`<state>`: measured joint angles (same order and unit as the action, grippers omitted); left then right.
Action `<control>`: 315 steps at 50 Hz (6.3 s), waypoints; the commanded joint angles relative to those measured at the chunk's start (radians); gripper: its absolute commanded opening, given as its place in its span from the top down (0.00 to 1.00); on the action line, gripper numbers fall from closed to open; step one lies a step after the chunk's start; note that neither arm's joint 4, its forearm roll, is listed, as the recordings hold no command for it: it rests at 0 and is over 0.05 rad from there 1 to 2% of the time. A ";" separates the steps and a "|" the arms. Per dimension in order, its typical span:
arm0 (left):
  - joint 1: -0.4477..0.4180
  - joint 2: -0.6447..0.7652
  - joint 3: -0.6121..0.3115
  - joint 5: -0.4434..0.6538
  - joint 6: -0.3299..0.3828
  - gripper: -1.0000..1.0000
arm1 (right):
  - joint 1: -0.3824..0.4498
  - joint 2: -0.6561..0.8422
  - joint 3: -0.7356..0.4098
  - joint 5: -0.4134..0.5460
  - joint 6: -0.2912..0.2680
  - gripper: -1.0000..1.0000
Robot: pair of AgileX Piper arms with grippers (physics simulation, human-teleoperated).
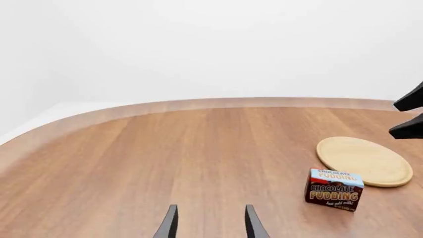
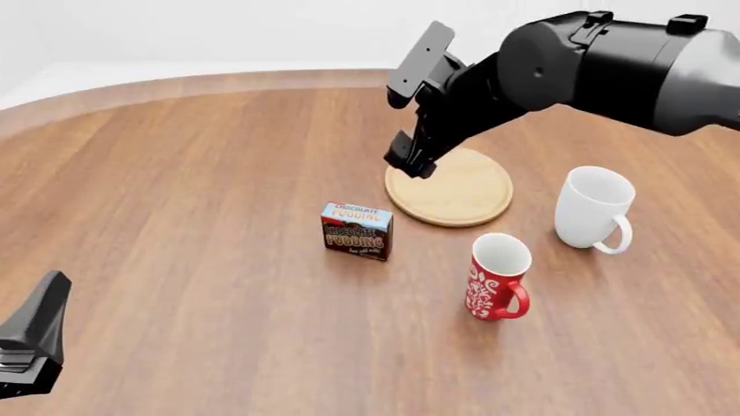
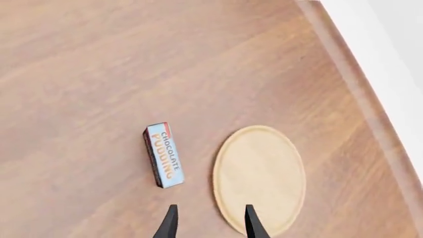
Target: Put the chocolate pudding to the left of the plate.
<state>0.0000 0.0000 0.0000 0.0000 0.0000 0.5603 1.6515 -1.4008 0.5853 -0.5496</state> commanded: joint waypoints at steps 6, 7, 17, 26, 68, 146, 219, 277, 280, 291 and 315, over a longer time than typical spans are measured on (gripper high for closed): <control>0.000 0.000 0.000 0.000 0.000 0.00 | 0.040 0.038 0.017 -0.018 0.016 0.00; 0.000 0.000 0.000 0.000 0.000 0.00 | 0.041 0.041 0.017 -0.019 0.016 0.00; 0.000 0.000 0.000 0.000 0.000 0.00 | 0.055 0.064 0.007 -0.026 0.028 0.00; 0.000 0.000 0.000 0.000 0.000 0.00 | 0.070 0.086 0.004 -0.043 0.044 0.00; 0.000 0.000 0.000 0.000 0.000 0.00 | 0.103 0.231 0.005 -0.118 0.095 0.00; 0.000 0.000 0.000 0.000 0.000 0.00 | 0.057 0.293 0.069 -0.191 0.132 0.00; 0.000 0.000 0.000 0.000 0.000 0.00 | 0.065 0.334 0.057 -0.210 0.147 1.00; 0.000 0.000 0.000 0.000 0.000 0.00 | 0.004 0.109 -0.126 0.003 0.071 1.00; 0.000 0.000 0.000 0.000 0.000 0.00 | -0.002 0.131 -0.157 0.011 0.066 1.00; 0.000 0.000 0.000 0.000 0.000 0.00 | -0.005 0.246 -0.302 0.054 0.057 1.00; 0.000 0.000 0.000 0.000 0.000 0.00 | -0.039 0.507 -0.643 0.138 0.042 1.00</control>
<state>0.0000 0.0000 0.0000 0.0000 0.0000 0.5321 2.0636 -1.9260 0.6974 -0.5203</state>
